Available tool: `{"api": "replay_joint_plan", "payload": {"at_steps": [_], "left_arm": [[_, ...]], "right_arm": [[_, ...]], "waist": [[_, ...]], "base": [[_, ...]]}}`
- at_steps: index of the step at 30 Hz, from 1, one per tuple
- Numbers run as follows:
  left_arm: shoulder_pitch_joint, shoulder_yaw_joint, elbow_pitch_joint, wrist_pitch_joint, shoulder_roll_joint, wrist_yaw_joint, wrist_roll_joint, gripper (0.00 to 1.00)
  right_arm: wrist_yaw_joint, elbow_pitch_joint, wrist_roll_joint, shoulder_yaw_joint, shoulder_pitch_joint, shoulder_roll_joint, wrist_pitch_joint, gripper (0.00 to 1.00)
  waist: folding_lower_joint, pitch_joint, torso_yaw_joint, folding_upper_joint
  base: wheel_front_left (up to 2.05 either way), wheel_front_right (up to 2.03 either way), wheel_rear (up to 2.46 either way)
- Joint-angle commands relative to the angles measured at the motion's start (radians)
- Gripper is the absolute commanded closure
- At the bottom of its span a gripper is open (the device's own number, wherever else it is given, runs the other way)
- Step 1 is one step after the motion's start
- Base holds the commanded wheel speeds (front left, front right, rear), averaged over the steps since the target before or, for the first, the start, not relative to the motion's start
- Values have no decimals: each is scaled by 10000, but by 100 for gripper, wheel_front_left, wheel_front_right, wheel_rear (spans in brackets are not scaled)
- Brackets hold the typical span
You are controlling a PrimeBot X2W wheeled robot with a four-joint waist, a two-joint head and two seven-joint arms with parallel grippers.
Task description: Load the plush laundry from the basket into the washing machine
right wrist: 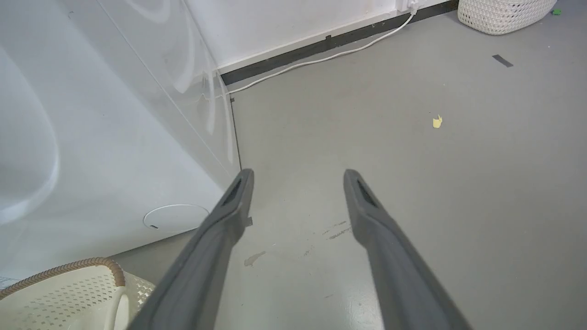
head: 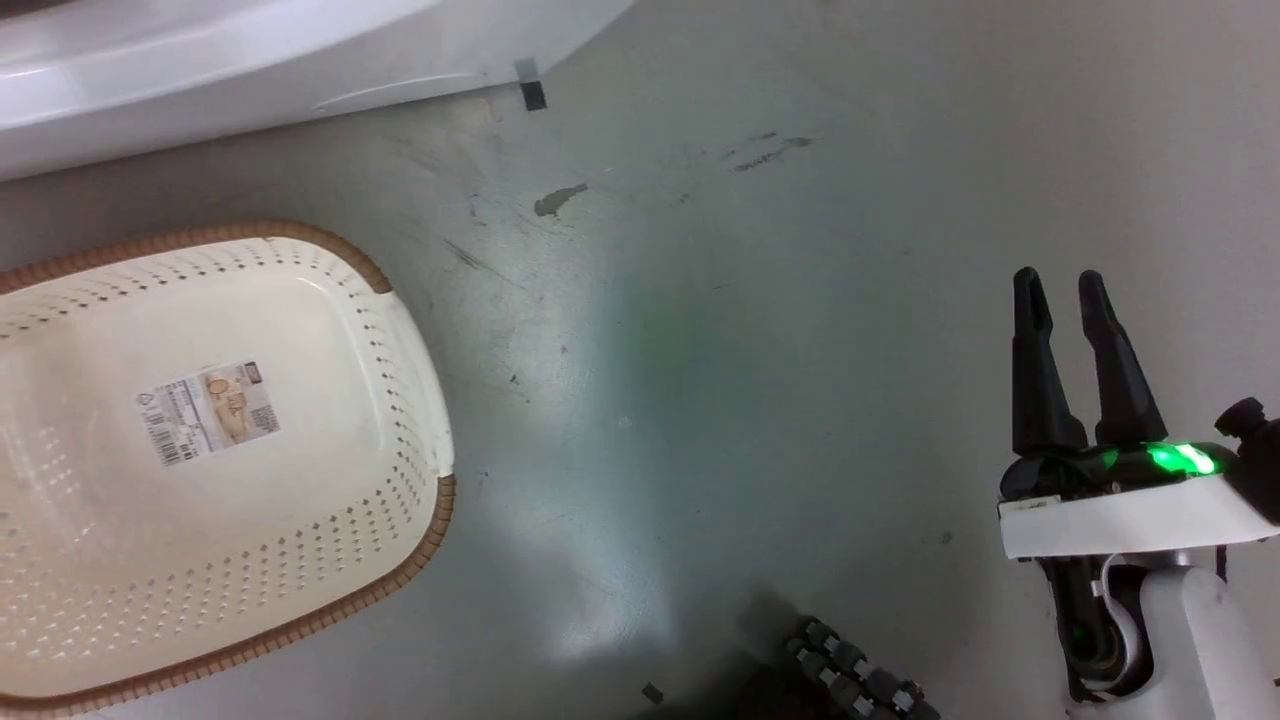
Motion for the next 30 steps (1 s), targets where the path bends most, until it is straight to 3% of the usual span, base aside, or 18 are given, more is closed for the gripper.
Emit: {"api": "replay_joint_plan", "payload": {"at_steps": [1,2,9,19,24,30], "left_arm": [[-124,-19,102,-111,-56,-24,-65,66],[-115,-47,225,-253,-79,-24,-89,0],[680,68,958,-1605,-433,172,-548,0],[3652,369,1145,-4001,-1799,574,-1594,0],[5509,325,284,-4279,-2410,644,-1918,0],[8256,733,-1917,-4320,-2710,953,-2445,0]], "right_arm": [[-7,11,-86,-30,-200,-4,-44,0],[-7,12,-113,-64,-201,-4,-44,0],[-7,76,-496,-501,29,-4,-44,0],[-7,-132,-1986,-1268,893,-4,-44,0],[-7,-248,-2542,-1716,1503,-4,-44,0],[-7,-322,-2933,-1885,2206,-4,-44,0]], "waist": [[-1,-84,68,0],[-1,-163,110,0],[-1,-1334,607,0],[-1,-4337,2160,0],[-1,-5600,3006,0],[-1,-6794,3745,0]], "base": [[0,0,0],[0,0,0],[0,0,0],[0,0,0],[0,0,0],[0,0,0]]}}
